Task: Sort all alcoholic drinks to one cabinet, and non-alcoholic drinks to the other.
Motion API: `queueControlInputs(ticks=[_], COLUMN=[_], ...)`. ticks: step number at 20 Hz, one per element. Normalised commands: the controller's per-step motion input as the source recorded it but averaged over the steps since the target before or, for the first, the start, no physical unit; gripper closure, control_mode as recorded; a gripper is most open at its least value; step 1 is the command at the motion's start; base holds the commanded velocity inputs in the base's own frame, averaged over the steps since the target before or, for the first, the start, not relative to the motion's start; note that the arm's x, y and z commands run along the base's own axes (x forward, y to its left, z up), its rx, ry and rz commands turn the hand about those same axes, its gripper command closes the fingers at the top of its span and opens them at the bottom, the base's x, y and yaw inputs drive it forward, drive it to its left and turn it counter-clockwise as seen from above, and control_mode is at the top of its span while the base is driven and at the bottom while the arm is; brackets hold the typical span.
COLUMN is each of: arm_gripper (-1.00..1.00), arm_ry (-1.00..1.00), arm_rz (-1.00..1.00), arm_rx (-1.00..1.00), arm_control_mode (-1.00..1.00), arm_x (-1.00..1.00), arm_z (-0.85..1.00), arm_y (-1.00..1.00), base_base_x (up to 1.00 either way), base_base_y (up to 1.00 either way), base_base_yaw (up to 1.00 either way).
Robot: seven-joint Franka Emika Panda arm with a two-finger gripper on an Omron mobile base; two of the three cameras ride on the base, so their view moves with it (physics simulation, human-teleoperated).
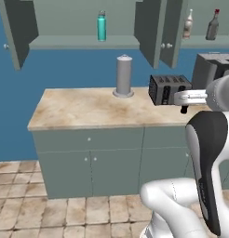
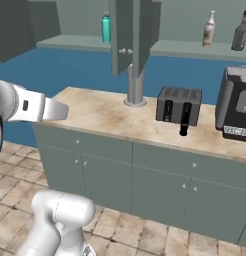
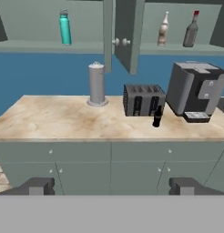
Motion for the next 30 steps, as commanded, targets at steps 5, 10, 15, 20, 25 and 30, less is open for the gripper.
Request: queueControlInputs(ticks=[5, 10, 15, 20, 25, 30], arm_gripper=[-1.00, -1.00, -1.00, -1.00, -1.00, -1.00], arm_ry=[0.00, 0.00, 0.00, 0.00, 0.00, 0.00], arm_rz=[0.00, 0.00, 0.00, 0.00, 0.00, 0.00], arm_rx=[0.00, 0.00, 0.00, 0.00, 0.00, 0.00], arm_control_mode=[1.00, 1.00, 1.00, 1.00, 1.00, 1.00], arm_x=[0.00, 0.00, 0.00, 0.00, 0.00, 0.00], arm_z=[0.00, 0.00, 0.00, 0.00, 0.00, 0.00], arm_y=[0.00, 0.00, 0.00, 0.00, 0.00, 0.00], base_base_x=[0.00, 0.04, 0.16, 0.36, 0.45, 0.45], base_base_y=[-0.60, -0.59, -0.56, -0.56, -0.56, -0.57], base_base_yaw=[0.16, 0.16, 0.16, 0.12, 0.11, 0.10])
